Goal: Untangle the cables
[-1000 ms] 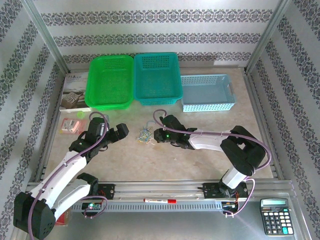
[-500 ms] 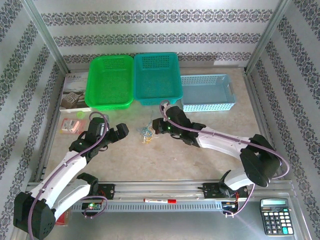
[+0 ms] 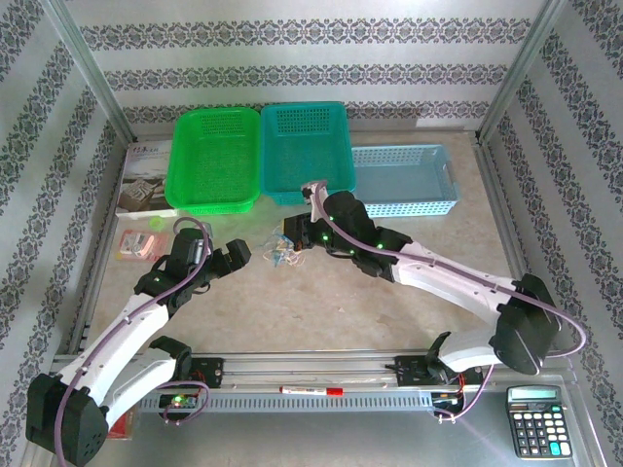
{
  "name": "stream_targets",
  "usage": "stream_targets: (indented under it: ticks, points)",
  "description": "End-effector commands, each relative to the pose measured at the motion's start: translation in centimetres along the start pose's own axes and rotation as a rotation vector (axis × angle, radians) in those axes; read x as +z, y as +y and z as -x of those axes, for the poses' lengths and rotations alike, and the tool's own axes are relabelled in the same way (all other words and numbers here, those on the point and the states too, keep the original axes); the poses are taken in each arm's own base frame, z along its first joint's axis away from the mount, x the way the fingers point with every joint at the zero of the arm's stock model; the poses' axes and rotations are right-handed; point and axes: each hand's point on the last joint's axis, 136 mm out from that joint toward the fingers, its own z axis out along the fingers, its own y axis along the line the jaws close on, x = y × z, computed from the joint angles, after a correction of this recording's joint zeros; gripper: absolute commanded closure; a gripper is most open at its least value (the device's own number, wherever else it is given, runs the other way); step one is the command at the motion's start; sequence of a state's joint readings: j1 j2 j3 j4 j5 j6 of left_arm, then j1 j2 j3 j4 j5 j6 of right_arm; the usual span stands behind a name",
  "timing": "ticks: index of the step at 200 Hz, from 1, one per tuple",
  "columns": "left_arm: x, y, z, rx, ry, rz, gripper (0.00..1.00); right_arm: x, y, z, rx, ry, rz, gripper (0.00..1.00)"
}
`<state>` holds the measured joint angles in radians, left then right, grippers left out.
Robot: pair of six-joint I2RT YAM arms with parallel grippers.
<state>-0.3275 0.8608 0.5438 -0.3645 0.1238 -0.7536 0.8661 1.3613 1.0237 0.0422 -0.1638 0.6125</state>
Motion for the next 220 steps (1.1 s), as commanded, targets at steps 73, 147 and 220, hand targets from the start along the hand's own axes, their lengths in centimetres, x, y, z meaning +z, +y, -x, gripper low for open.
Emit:
stream_targets:
  ticks: [73, 147, 220]
  points:
    - [-0.4, -0.9, 0.1, 0.003, -0.011, -0.032, 0.0, 4.1, -6.6, -6.6, -0.028, 0.161, -0.165, 1.0]
    - [-0.6, -1.7, 0.2, 0.0, -0.014, -0.079, 0.03, 3.1, -6.5, -6.0, -0.051, 0.142, -0.176, 1.0]
    - [0.4, -4.0, -1.1, 0.034, 0.066, -0.21, 0.23, 1.7, -4.5, -4.0, -0.068, 0.094, -0.128, 1.0]
